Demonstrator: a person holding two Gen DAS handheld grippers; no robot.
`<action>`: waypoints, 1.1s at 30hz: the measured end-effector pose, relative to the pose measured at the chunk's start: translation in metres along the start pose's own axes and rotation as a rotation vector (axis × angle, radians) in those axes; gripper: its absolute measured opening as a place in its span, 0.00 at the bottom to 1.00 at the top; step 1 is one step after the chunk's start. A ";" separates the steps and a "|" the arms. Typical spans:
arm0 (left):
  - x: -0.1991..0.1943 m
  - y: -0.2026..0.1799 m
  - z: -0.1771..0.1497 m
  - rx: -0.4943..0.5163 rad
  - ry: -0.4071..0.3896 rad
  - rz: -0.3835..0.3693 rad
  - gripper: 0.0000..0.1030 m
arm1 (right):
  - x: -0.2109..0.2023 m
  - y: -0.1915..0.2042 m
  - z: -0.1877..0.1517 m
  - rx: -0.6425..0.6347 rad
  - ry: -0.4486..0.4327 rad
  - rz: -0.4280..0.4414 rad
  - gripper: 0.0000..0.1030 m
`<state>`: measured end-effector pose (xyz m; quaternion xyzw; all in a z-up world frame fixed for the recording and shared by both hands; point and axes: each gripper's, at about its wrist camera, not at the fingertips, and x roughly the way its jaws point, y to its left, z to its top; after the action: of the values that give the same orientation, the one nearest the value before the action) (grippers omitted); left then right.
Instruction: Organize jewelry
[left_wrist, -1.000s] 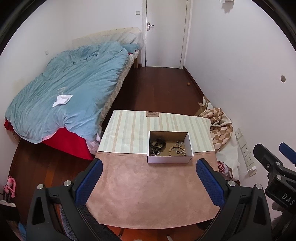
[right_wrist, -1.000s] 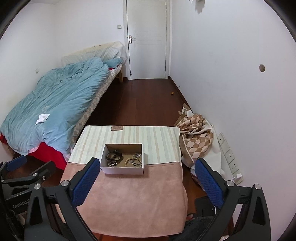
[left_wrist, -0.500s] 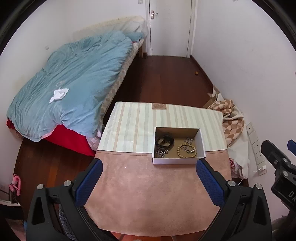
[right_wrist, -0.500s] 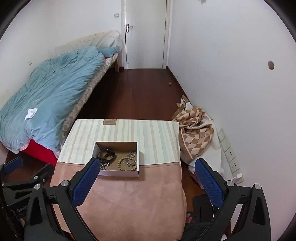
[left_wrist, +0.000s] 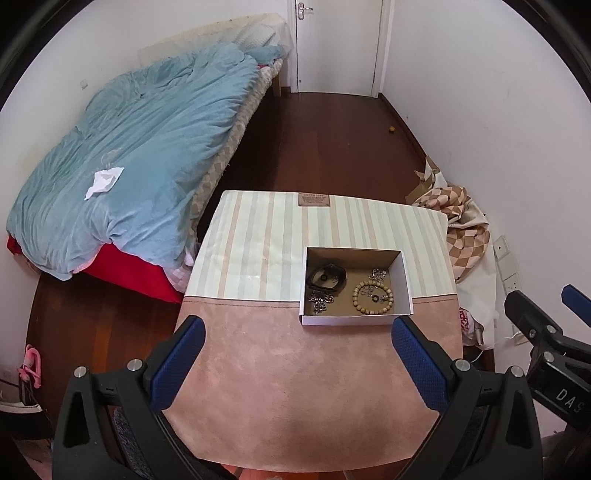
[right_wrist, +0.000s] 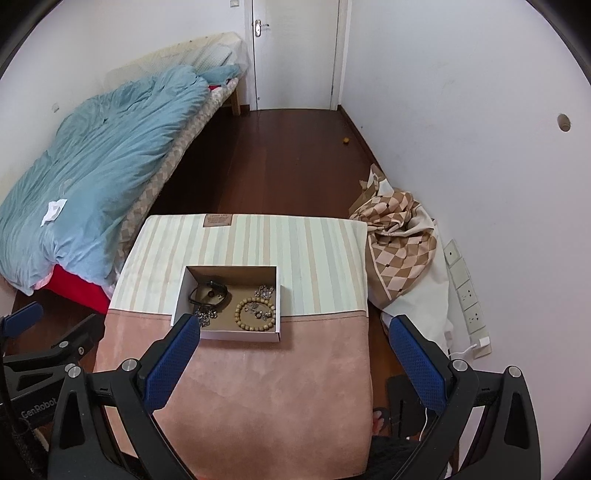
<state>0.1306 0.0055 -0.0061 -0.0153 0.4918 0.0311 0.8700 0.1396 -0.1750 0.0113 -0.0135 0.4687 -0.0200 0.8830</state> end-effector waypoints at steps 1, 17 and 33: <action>0.001 0.000 0.000 -0.001 0.004 -0.004 1.00 | 0.001 0.001 0.001 -0.004 0.007 0.001 1.00; -0.001 0.006 0.001 -0.015 0.018 -0.001 1.00 | 0.001 0.005 0.001 -0.022 0.032 0.007 1.00; -0.003 0.011 -0.002 -0.006 0.024 0.012 1.00 | 0.001 0.004 -0.001 -0.028 0.043 0.012 1.00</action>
<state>0.1266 0.0159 -0.0050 -0.0153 0.5022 0.0377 0.8638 0.1395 -0.1713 0.0096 -0.0225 0.4880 -0.0086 0.8725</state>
